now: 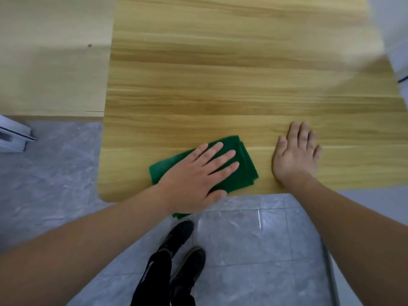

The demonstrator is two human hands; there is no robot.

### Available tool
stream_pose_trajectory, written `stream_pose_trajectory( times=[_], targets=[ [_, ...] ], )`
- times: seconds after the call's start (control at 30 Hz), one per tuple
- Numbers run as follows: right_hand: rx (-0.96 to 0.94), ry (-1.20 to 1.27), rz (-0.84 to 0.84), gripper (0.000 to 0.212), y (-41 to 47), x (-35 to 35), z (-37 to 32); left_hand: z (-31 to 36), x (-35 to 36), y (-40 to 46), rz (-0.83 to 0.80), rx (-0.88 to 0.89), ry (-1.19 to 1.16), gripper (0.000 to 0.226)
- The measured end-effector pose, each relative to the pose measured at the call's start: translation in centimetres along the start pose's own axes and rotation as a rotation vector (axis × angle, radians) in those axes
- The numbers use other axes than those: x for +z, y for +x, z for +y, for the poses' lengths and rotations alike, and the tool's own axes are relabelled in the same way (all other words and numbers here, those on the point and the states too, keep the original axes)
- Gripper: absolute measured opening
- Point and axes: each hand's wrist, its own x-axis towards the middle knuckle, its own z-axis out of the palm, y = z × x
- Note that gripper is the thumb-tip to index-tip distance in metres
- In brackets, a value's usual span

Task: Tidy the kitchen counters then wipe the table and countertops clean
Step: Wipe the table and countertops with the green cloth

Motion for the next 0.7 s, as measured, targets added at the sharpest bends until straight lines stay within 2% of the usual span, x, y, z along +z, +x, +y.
stream_pose_trajectory(
  times=[0.07, 0.13, 0.2, 0.3, 0.4, 0.47, 0.63, 0.7],
  targets=[
    [-0.002, 0.015, 0.012, 0.056, 0.1, 0.2, 0.1, -1.3, -0.3, 0.2, -0.036, 0.103, 0.054, 0.068],
    [-0.008, 0.023, 0.016, 0.056, 0.1, 0.3, 0.1, -3.9, -1.1, 1.7, -0.017, 0.127, 0.109, 0.068],
    [-0.012, 0.033, 0.023, 0.056, 0.1, 0.3, 0.1, -6.7, -2.3, 3.9, -0.007, -0.009, 0.12, 0.068],
    [-0.019, 0.03, 0.037, 0.056, 0.1, 0.4, 0.1, -8.8, -3.4, 7.1, 0.032, -0.319, 0.026, 0.067],
    [-0.034, 0.038, 0.046, 0.056, 0.3, 0.3, 0.4, -7.6, -3.0, 8.7, 0.08, -0.43, -0.023, 0.065],
    [-0.041, 0.055, 0.033, 0.056, 0.2, 0.3, 0.6, -5.2, -2.5, 8.4, 0.059, -0.333, -0.038, 0.063],
    [-0.089, 0.1, 0.004, 0.055, 0.5, -0.6, 1.4, 1.8, -0.5, 4.6, 0.0, 0.156, 0.022, 0.059],
    [-0.139, 0.104, -0.029, 0.053, 0.6, -1.1, 2.1, 2.3, -0.1, 3.2, -0.04, 0.276, 0.037, 0.057]
  ],
)
